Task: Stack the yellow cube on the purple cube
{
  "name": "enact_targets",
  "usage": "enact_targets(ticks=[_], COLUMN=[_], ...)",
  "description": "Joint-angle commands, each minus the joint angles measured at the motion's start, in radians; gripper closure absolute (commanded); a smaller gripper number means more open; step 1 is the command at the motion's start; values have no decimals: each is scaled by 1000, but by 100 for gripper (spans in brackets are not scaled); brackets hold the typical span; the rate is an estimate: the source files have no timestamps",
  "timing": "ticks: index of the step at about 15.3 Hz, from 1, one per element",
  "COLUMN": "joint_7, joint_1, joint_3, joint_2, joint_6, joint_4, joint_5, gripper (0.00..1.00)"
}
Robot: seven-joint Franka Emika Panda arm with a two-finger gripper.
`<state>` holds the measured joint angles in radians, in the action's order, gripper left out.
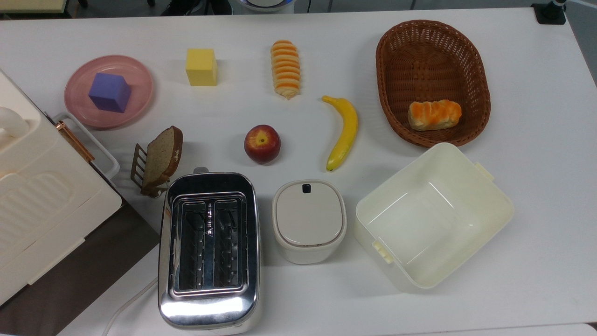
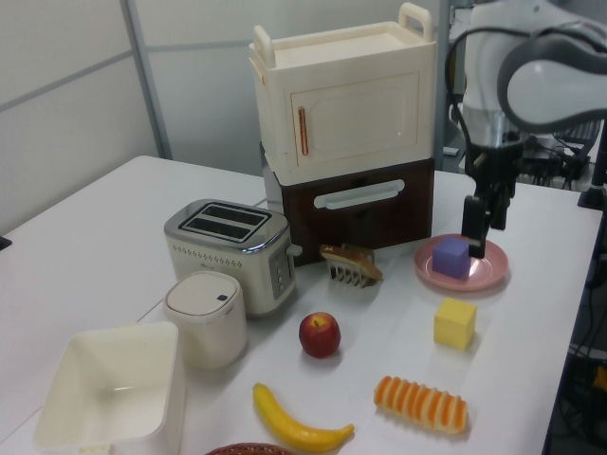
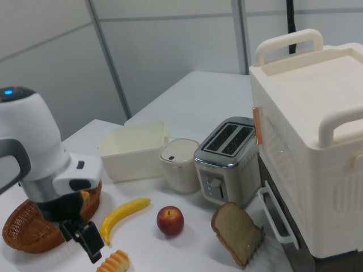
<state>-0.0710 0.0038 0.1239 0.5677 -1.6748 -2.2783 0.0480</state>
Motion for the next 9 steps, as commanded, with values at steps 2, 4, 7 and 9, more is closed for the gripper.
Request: enact_targets(ticks=[2, 4, 7, 9], joint_7=[-21, -21, -21, -21], joint_1=[5, 10, 8, 16], joint_3=[28, 29, 22, 19], joint_2=[95, 97, 97, 97], joint_6=[-81, -114, -167, -200], joint_4=[-128, -162, -204, -227], joint_5=[-17, -14, -13, -13], gripper=[0, 0, 0, 0])
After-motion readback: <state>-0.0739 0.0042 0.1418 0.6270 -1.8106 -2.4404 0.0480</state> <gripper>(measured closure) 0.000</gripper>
